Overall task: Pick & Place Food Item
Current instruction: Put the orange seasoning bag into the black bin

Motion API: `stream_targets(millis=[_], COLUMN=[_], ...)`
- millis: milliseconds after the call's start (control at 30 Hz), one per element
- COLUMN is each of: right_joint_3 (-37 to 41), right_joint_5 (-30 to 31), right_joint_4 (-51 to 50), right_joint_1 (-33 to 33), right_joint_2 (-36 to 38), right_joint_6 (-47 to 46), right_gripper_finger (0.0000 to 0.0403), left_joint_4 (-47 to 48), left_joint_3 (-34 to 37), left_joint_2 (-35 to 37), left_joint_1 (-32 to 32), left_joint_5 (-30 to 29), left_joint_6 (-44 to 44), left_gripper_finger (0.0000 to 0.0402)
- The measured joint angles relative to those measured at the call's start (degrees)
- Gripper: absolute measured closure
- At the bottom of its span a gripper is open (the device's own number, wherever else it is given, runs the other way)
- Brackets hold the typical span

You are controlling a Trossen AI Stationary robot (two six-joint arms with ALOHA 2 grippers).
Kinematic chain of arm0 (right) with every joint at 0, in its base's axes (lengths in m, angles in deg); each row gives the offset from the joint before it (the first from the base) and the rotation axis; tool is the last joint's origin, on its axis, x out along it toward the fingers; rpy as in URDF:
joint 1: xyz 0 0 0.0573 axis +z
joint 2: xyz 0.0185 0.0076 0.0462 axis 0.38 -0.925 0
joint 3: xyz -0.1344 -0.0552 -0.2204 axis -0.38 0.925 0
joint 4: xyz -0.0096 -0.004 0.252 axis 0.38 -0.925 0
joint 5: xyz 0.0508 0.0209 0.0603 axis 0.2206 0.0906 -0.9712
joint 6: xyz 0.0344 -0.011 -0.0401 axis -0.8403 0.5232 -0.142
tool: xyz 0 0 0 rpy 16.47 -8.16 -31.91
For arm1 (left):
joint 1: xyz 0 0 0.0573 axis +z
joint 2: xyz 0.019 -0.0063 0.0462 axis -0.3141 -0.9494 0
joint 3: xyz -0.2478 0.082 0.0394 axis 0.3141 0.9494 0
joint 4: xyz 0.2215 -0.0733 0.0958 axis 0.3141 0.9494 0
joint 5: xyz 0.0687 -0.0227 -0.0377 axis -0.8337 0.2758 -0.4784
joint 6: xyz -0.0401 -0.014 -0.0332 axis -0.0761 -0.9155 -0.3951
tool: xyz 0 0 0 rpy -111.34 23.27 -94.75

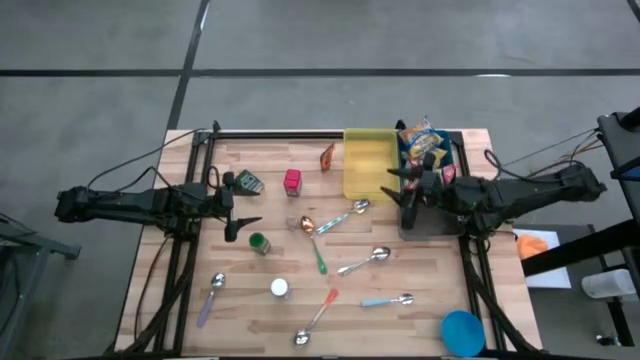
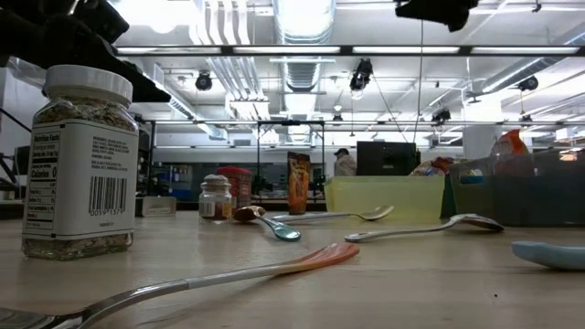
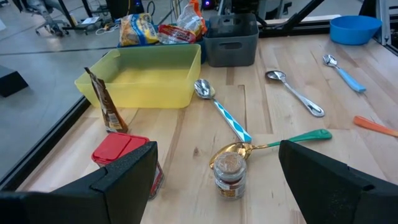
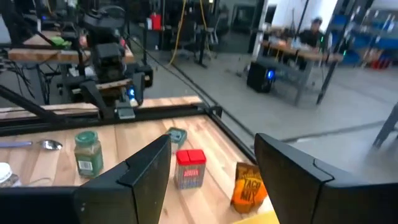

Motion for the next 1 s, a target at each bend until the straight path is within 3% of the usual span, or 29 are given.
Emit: stream_targets(millis=[100, 300, 667, 1000], right_joint_3=[2.67, 5.99, 10.61, 10.77], right_joint_5=[3.43, 3.91, 3.93, 3.75], right_joint_4=[4.56, 4.85, 4.87, 4.90], right_joint_1=[3.52, 7.43, 7.88, 7.86], right_joint_2=[1.35, 5.95, 15.46, 14.99], right_joint_6=[2.45, 6.41, 6.72, 6.85], right_gripper_finger=[0.0174, 0.0174, 0.0174, 0.0174], left_joint_4=[0.23, 0.28, 0.24, 0.15], left_joint_3=[0.00, 0.00, 0.00, 0.00], left_joint_2=[0.01, 0.01, 0.01, 0.01], left_joint_1=[0.00, 0.00, 0.00, 0.00], left_joint_5=[0.00, 0.00, 0.00, 0.00], left_joint_6=[0.00, 0.00, 0.00, 0.00], left_gripper_finger=[0.0061, 0.0062, 0.0062, 0.0062])
